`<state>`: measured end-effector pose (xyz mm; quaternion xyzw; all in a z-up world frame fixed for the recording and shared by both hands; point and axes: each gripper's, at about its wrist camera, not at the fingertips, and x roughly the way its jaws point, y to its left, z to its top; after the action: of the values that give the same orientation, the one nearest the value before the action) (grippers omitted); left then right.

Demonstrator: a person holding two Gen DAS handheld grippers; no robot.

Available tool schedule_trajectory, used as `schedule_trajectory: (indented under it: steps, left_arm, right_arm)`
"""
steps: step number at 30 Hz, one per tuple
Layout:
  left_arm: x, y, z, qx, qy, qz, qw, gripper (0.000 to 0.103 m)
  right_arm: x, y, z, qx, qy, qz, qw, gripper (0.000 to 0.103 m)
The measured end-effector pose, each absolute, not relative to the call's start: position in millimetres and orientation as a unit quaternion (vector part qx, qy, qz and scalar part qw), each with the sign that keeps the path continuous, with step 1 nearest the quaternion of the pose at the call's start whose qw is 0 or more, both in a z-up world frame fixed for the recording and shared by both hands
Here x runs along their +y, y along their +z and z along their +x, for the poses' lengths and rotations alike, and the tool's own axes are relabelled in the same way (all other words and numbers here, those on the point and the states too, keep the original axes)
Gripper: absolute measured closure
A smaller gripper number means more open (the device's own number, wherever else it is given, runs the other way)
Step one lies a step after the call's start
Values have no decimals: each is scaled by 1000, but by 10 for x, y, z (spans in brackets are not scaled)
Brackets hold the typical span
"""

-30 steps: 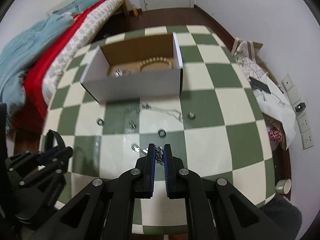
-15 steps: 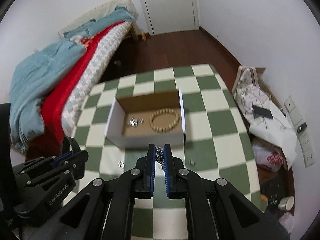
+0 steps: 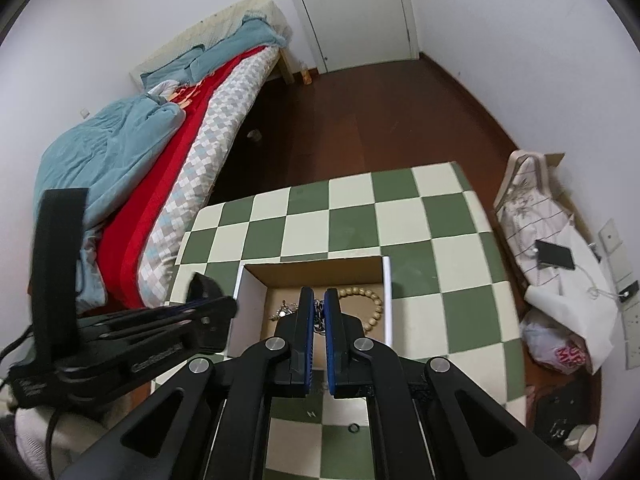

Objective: Organize jewelry
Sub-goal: 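Lift the watch band and curb chain and carry them over the box, then open both grippers to drop the watch band and chain into the box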

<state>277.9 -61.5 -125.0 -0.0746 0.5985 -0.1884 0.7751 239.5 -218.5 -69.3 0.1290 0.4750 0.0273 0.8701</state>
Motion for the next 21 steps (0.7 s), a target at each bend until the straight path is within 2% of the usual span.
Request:
schedule_trajectory:
  steps: [8,13,15,17,19,20,21]
  left_arm:
    - [-663,-1622,2941,650,-197,-99,727,93]
    - [-664,-1673,3001,662,-196,-112,715,89]
    - [-657,-1645,3014,660,-191,-111,718,71]
    - [-635,-1598,3025,652,-190,-117,724,26]
    - [-612,-1549,3037,645,-186,-119,731,21]
    - [-596,-1525,3037,643,-185,-119,733,21]
    - [-582,-1496,3033,641,-182,-115,737,21]
  right_arm:
    - [-2191,-1125,2667,519,46,168,837,98]
    - [-2235,-1409,2717,548,56,192,812,98]
    - [-2266,-1477,2730,557,59,205,803,97]
    - [-2309,-1547,2751,568,55,214,793,97]
    - [-2330,-1600,2769,582,55,222,780,97]
    - [-2334,-1603,2772,585,52,222,778,93]
    - [-2342,-1597,2773,587,47,218,778,84]
